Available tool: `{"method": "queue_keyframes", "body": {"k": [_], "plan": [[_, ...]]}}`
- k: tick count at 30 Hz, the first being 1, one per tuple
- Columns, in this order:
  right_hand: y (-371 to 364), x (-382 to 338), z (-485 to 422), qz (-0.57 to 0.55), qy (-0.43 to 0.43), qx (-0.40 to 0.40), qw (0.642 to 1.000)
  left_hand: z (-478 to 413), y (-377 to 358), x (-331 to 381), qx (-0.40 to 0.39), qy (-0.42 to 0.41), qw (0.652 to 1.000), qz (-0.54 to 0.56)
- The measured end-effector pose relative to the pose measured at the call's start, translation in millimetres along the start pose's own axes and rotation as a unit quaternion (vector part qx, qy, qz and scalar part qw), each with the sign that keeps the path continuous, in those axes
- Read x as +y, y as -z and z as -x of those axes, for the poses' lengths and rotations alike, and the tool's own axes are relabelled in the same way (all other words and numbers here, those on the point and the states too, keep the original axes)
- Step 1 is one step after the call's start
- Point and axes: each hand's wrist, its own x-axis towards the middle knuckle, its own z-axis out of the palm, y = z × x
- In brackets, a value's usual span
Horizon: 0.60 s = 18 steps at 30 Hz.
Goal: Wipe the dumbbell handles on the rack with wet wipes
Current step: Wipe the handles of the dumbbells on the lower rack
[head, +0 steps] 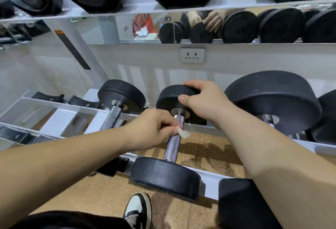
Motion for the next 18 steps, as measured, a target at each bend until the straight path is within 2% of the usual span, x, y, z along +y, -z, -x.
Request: {"method": "queue_keyframes", "body": {"k": [4, 7, 8, 9, 10, 12, 13, 15, 16, 18], "plan": [[2, -1, 1, -0.002, -0.005, 0.001, 1.000, 15, 15, 7, -0.216, 0.058, 0.974, 0.040], [5, -1, 4, 0.007, 0.002, -0.014, 1.000, 17, 29, 15, -0.290, 0.157, 0.937, 0.110], [6, -2, 4, 0.015, 0.004, -0.019, 1.000, 16, 34, 19, -0.277, 0.175, 0.934, 0.140], [7, -1, 5, 0.028, 0.001, -0.026, 0.999, 15, 35, 22, -0.231, 0.193, 0.935, 0.186], [8, -3, 6, 0.039, 0.001, -0.030, 0.999, 14, 36, 27, -0.153, 0.217, 0.935, 0.235], [9, -10, 10, 0.055, 0.010, -0.011, 0.998, 12, 33, 40, 0.003, 0.263, 0.913, 0.313], [8, -16, 14, 0.055, 0.028, 0.014, 0.998, 11, 29, 46, 0.047, 0.274, 0.899, 0.339], [9, -32, 26, 0.029, 0.078, 0.053, 0.995, 8, 25, 58, 0.070, 0.273, 0.873, 0.398], [11, -39, 32, 0.005, 0.082, 0.038, 0.996, 6, 25, 62, 0.068, 0.265, 0.863, 0.425], [23, -49, 42, -0.076, 0.036, -0.056, 0.995, 0, 30, 70, 0.085, 0.248, 0.857, 0.444]]}}
